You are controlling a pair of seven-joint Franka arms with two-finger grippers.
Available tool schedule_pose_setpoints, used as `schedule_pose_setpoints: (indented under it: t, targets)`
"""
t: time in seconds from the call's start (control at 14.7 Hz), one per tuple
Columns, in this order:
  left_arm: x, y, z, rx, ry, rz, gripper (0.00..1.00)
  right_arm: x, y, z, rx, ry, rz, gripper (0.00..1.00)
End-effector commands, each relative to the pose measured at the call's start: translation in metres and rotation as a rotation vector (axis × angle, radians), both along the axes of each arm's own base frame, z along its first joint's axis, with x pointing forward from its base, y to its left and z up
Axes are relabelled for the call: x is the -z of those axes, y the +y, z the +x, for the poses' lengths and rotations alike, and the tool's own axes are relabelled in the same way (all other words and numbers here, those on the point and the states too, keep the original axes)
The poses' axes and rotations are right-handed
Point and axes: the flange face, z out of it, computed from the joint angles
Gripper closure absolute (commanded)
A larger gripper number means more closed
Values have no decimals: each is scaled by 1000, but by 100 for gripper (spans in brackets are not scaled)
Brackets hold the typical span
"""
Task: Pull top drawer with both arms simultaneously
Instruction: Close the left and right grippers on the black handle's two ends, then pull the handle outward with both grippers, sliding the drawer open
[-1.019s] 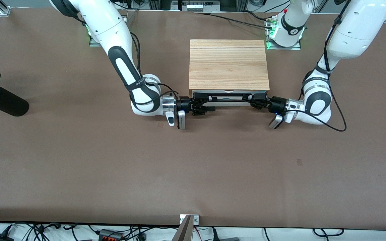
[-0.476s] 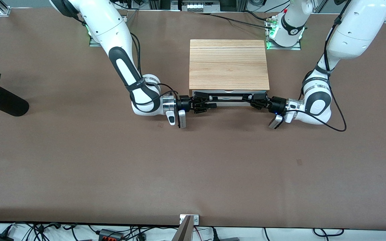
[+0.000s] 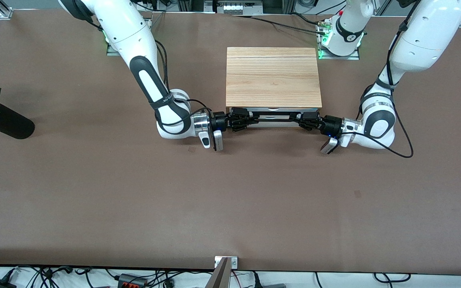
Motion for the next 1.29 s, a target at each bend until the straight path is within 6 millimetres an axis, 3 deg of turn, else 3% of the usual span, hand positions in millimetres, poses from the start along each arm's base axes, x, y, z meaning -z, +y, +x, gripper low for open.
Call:
schedule_pose_setpoints:
  t: [0.0, 0.14, 0.61, 1.22]
  targets:
    - [-2, -5, -3, -3, 18, -49, 93, -8, -5, 0, -10, 12, 0, 81]
    - [-2, -5, -3, -3, 16, -48, 93, -8, -4, -1, -14, 10, -3, 89]
    - [-1, -6, 2, -6, 25, -45, 95, -6, -2, -5, -37, 37, -30, 92]
    - [-1, -6, 49, -21, 39, -37, 95, -14, -11, 15, -6, 27, -20, 91]
